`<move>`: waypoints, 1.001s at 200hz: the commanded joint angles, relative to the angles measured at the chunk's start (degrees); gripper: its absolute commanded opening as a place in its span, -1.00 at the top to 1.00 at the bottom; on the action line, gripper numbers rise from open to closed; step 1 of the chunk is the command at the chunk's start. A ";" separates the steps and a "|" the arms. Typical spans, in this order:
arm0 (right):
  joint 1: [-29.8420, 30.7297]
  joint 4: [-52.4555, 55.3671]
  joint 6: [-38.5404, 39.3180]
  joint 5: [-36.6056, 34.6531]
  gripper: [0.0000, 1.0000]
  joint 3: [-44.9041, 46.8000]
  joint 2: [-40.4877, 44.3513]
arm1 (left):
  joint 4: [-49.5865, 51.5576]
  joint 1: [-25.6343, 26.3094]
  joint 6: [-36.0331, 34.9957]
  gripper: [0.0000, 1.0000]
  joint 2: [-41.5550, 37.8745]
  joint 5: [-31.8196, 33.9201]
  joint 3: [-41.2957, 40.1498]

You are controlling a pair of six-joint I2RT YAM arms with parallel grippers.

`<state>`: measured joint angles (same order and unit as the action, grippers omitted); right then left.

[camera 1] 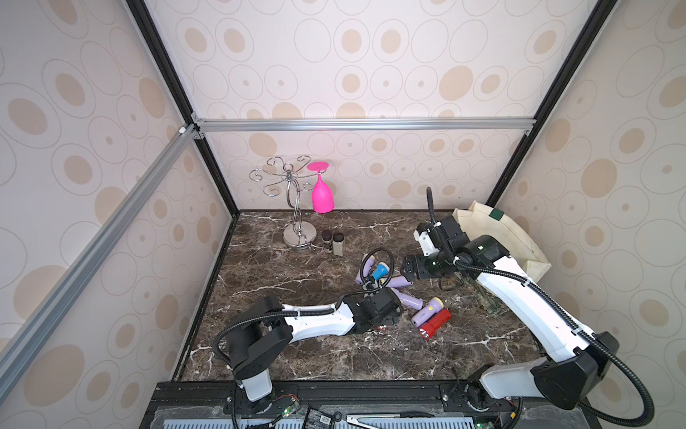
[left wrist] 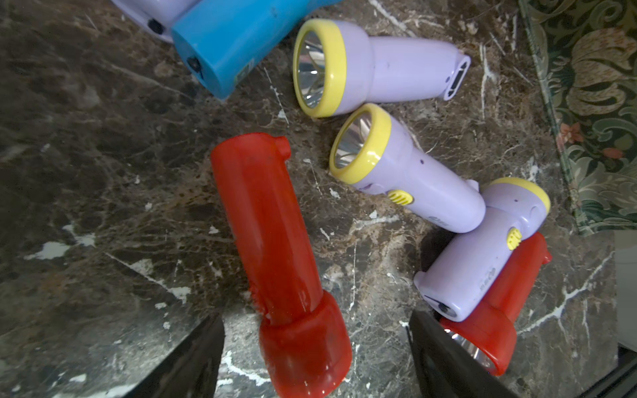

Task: Put the flashlights into the tote bags
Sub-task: Pick up the flashlight from the center of the board.

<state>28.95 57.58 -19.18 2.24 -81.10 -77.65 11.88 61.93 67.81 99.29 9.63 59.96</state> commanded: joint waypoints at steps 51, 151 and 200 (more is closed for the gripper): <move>-2.12 -0.27 -0.94 1.22 -0.88 3.34 2.63 | 4.06 1.52 2.72 -0.54 6.24 1.94 4.02; -4.03 0.15 -0.42 2.11 -0.88 4.36 3.54 | 7.15 2.21 6.00 -0.17 8.66 5.03 2.62; -4.14 0.19 -0.29 1.89 -0.88 5.07 4.06 | 8.27 2.49 6.70 0.09 7.78 6.12 1.53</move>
<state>25.02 57.25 -19.46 4.23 -77.01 -74.85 15.81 64.12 72.95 106.08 14.15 62.35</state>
